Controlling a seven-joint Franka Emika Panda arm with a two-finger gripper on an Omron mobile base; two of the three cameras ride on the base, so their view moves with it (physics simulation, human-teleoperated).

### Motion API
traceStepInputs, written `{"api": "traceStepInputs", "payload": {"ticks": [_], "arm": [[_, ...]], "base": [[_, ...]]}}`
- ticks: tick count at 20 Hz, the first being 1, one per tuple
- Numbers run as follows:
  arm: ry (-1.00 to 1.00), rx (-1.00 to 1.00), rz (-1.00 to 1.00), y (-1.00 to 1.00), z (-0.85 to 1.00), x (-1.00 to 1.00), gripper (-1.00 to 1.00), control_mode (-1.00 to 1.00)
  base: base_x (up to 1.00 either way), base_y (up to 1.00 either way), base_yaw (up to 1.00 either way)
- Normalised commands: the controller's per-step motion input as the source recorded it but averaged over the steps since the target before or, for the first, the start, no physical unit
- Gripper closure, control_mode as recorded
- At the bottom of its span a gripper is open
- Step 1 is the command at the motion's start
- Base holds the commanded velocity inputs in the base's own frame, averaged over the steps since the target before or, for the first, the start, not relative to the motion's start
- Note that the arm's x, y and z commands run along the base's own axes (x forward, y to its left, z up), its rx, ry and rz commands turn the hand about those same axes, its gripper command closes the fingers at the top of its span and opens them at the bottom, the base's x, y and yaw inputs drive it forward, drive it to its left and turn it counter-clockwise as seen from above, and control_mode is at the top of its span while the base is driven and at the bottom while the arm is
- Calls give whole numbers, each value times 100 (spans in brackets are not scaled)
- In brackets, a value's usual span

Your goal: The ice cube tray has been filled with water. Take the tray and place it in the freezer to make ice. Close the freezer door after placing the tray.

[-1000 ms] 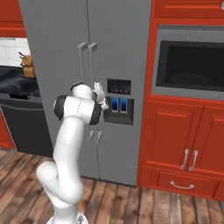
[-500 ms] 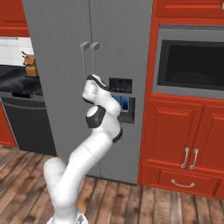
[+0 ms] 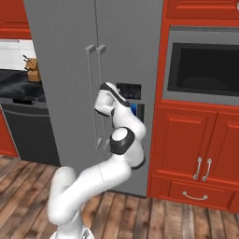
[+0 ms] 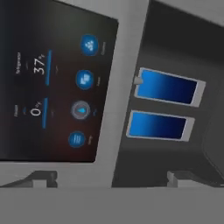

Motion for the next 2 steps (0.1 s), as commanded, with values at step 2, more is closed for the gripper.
{"api": "traceStepInputs", "payload": {"ticks": [2], "arm": [[-10,4,0,0,100,-62,-100,-100]], "base": [[0,0,0]]}}
